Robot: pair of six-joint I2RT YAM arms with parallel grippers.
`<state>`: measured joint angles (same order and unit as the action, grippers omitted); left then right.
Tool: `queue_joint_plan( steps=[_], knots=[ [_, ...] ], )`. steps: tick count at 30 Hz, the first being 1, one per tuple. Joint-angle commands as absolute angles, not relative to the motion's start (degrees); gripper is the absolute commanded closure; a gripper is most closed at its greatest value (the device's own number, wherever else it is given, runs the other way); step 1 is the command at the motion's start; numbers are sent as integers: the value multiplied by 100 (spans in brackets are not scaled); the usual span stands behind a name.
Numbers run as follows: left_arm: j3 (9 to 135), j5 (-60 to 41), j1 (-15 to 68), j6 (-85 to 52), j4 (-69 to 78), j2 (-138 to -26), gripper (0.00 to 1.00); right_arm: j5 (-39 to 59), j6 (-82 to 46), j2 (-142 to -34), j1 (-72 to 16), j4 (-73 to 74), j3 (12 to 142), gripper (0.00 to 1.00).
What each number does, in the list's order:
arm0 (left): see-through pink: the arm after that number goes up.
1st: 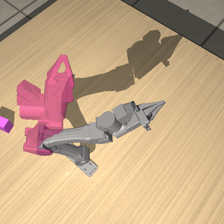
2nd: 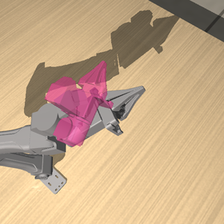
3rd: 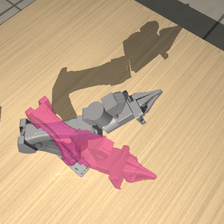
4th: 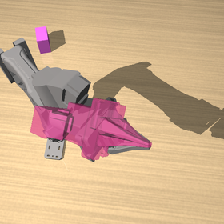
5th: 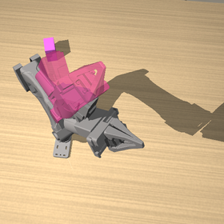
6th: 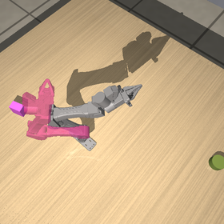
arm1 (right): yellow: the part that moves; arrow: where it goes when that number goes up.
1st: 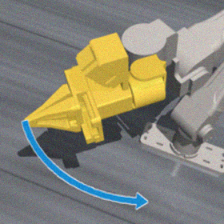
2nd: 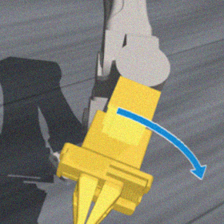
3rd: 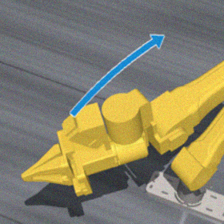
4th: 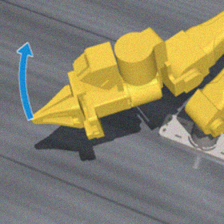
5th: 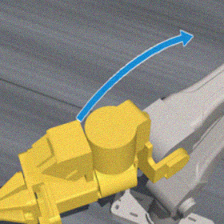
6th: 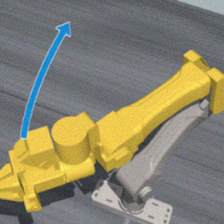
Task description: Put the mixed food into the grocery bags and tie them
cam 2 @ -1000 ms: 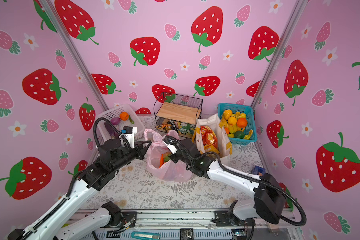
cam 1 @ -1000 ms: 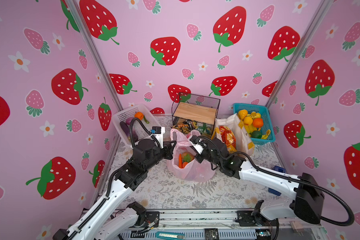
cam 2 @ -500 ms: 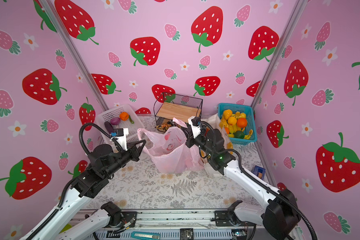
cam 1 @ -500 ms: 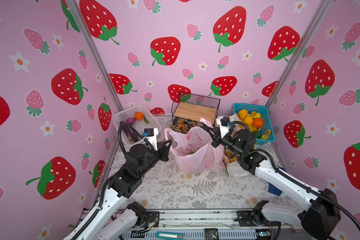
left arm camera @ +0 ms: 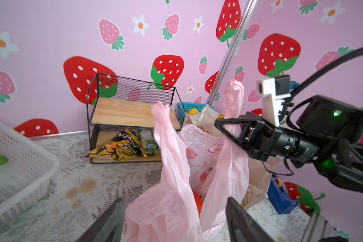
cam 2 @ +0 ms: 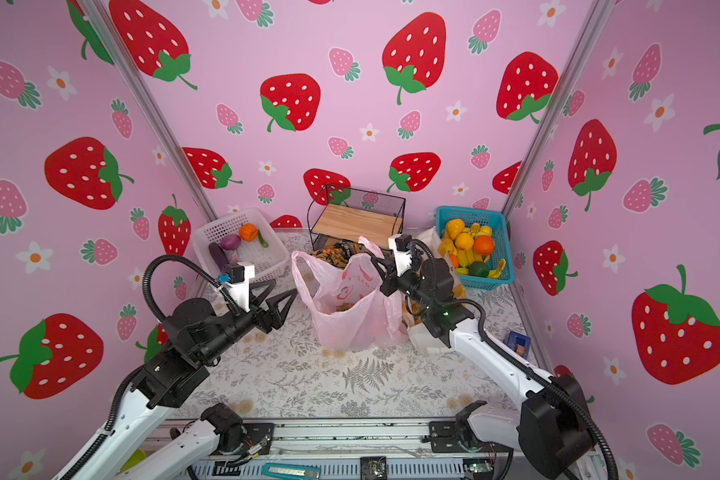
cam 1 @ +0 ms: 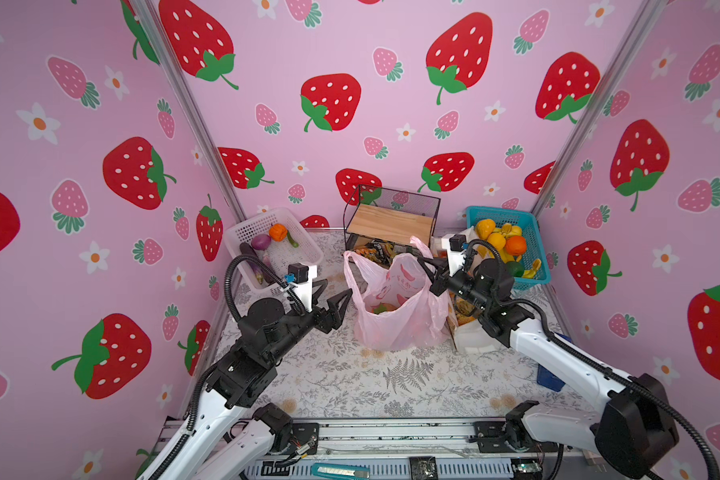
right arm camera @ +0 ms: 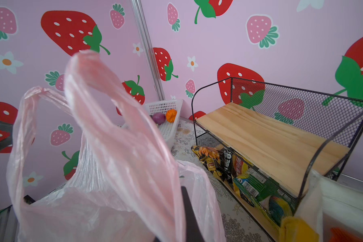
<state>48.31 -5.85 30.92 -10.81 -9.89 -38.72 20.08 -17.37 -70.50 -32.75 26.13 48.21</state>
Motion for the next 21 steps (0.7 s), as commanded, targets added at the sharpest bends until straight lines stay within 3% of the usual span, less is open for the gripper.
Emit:
queue_joint_plan(
  steps=[1,4,8,21],
  knots=[
    [4868,-1212,2949,-232,-617,-4079,19,2360,-2023,-7066,-3068,2815,4746,100],
    [5045,-2241,2472,-132,-196,-4488,17,2499,-2098,-7116,-2999,2754,4764,100],
    [5308,-2566,1971,16,155,-5010,15,2628,-2110,-7110,-2989,2692,4773,100],
    [6689,-4427,1519,496,505,-6905,14,2572,-1995,-7135,-2979,2496,4868,100]
  ],
)
